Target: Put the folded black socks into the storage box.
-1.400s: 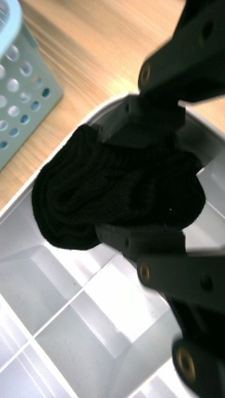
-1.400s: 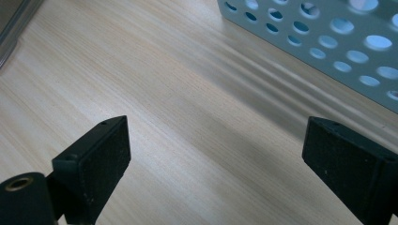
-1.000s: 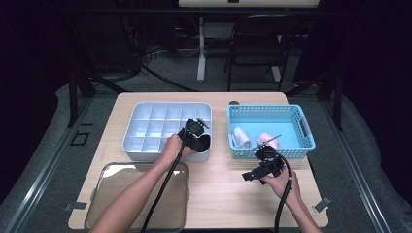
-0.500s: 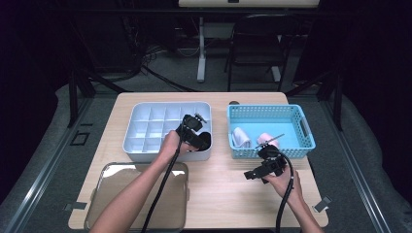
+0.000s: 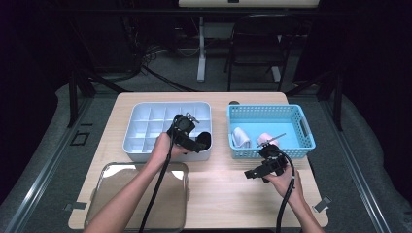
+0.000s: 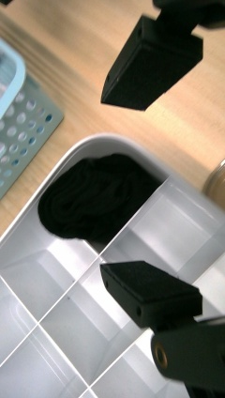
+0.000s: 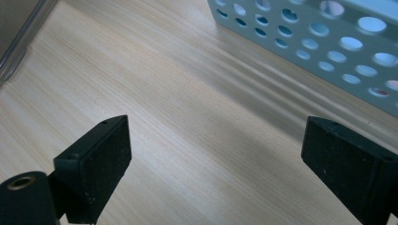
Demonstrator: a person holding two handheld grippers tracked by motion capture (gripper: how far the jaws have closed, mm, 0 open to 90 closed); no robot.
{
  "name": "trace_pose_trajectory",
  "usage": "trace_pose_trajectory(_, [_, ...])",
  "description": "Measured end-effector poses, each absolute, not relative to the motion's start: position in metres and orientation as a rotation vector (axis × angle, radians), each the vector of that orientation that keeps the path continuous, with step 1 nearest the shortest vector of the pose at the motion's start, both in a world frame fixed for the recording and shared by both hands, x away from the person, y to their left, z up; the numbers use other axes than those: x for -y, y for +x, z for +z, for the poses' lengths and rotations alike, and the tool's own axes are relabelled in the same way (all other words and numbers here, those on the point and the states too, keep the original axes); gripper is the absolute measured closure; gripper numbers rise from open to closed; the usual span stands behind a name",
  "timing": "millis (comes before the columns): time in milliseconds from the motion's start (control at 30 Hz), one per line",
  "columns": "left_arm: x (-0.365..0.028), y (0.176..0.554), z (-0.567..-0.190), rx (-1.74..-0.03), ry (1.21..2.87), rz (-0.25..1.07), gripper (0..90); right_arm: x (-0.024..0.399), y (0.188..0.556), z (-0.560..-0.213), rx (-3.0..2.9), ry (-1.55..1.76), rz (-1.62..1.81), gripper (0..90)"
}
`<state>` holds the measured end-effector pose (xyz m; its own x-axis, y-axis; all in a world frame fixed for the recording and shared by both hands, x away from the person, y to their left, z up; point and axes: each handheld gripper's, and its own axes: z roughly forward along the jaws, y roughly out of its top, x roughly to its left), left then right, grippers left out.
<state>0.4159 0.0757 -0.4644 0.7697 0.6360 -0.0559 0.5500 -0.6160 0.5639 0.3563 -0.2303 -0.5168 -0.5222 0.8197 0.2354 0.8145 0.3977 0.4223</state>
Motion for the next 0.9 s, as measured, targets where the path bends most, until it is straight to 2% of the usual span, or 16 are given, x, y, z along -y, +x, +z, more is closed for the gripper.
trace_pose_trajectory(300, [-0.082, 0.379, -0.463, -0.82, 2.348, 0.274, 8.8, 0.229, 0.357, -0.518, -2.633, 1.521, 0.754, 8.2])
trace_pose_trajectory(900, [-0.079, 0.33, -0.494, -0.736, 2.377, 0.301, 1.9, 0.227, 0.359, -0.521, -2.663, 1.52, 0.701, 8.5])
